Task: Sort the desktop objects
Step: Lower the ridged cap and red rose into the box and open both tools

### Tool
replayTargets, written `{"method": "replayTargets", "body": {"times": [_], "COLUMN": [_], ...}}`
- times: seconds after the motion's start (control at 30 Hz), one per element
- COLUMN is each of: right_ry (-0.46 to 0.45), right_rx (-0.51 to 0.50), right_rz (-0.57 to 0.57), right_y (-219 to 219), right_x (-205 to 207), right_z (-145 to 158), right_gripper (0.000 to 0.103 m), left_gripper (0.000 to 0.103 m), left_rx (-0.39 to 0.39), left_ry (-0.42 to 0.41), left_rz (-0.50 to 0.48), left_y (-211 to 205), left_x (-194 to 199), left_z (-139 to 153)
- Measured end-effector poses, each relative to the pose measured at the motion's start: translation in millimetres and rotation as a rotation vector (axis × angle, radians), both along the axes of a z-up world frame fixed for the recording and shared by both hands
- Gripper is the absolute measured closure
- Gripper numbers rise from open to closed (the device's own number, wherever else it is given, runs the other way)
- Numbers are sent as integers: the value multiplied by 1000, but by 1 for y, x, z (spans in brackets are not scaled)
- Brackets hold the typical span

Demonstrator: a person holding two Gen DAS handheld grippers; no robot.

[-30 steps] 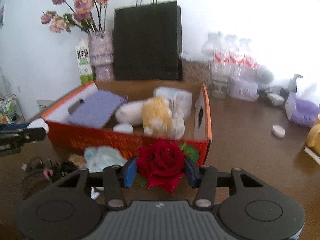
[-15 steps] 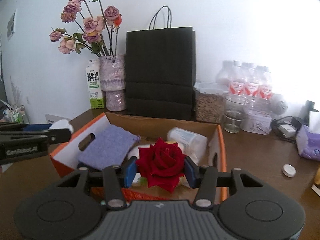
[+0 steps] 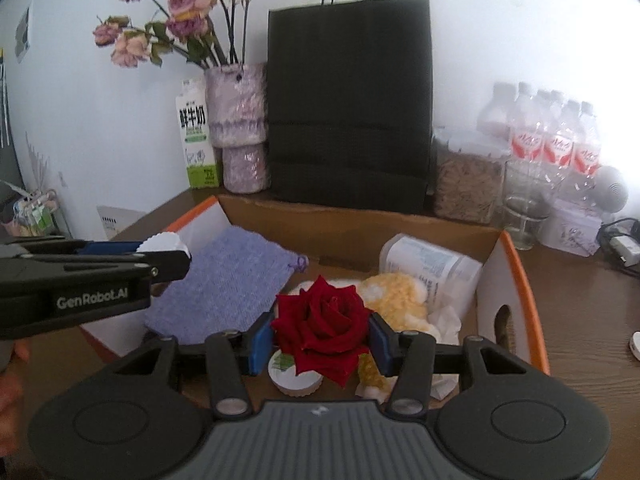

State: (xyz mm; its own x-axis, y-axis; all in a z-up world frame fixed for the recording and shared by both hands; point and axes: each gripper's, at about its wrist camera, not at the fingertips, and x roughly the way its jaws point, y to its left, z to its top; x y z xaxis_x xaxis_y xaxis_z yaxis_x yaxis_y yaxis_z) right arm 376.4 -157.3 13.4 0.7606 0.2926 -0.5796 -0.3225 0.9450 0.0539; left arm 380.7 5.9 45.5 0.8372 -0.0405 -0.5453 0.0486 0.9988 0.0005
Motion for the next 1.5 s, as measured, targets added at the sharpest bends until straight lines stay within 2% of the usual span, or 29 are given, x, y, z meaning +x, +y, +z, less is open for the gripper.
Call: {"method": "replayTargets", "body": {"times": [0.13, 0.2, 0.27, 0.3, 0.33, 0.37, 0.5, 0.53, 0.57, 1.07, 1.23, 1.5], "right_ry": [0, -5, -10, -14, -18, -23, -41, -43, -45, -45, -68, -86], "right_rx": [-21, -32, -32, -34, -36, -35, -28, -23, -20, -7, -3, -1], "right_rz": [6, 8, -1, -7, -15, -21, -48, -58, -65, -88, -96, -102], "right_y": [2, 3, 2, 1, 0, -2, -9, -11, -13, -19, -22, -28], "right_x": [2, 1, 0, 0, 0, -1, -4, -4, -4, -11, -27, -66], "right_z": [-5, -5, -4, -3, -2, -1, 5, 7, 8, 18, 29, 39], "right_gripper": [52, 48, 39, 36, 29, 20, 10, 4, 0, 0, 0, 0], "left_gripper": [62, 61, 57, 50, 40, 36, 11, 3, 0, 0, 0, 0], "left_rx": [22, 31, 41, 46, 50, 56, 70, 69, 68, 61, 77, 68], "left_ry": [24, 30, 27, 22, 18, 10, -23, -29, -35, -59, -99, -113], "left_rz": [-8, -8, -8, -7, -5, 0, 30, 40, 45, 34, 29, 39], "left_y": [-2, -3, -3, -3, -4, -4, -2, -1, 0, -1, -1, 1], "left_x": [5, 6, 5, 4, 4, 2, -2, -2, -2, -11, -28, -63], "left_z": [-10, -12, -12, -11, -10, -9, -2, -1, 0, 9, 21, 34]}}
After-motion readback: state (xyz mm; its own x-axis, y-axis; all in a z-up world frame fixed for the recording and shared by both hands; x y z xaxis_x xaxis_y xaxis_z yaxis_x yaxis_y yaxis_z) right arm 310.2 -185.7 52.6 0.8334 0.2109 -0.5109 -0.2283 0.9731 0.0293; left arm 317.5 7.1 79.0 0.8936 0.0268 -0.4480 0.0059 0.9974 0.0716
